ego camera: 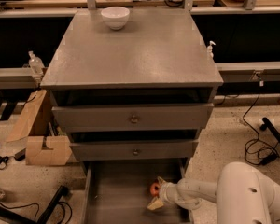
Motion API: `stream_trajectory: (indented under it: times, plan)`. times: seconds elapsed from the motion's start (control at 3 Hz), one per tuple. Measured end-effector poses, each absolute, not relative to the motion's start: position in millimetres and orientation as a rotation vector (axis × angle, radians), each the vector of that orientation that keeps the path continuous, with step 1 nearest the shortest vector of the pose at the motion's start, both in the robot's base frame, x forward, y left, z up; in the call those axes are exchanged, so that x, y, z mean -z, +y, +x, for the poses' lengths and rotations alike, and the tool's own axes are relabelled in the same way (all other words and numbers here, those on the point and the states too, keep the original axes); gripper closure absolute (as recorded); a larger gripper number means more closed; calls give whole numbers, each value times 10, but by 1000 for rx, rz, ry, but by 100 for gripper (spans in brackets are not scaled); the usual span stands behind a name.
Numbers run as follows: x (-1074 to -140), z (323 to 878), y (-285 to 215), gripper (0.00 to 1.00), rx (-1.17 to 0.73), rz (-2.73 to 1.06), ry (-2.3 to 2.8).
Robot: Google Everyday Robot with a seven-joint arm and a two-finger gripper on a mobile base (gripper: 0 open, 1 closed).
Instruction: Pick apple from bottom drawer and place on counter
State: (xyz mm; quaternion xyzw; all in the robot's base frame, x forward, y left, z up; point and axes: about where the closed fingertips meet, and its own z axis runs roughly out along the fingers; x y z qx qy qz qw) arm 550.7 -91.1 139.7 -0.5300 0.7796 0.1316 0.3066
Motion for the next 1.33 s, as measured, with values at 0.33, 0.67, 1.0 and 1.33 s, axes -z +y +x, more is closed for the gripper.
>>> stream_trajectory:
  times: [0.33, 0.67, 1.0, 1.33]
  plan:
    - [-1292, 5521, -862, 45, -365, -1420, 2065]
    - [-1289, 5513, -848, 68, -367, -1420, 2065]
    - [-1282, 5506, -832, 91, -370, -1421, 2064]
    - [-1409, 5434, -755, 100, -386, -1443, 2041]
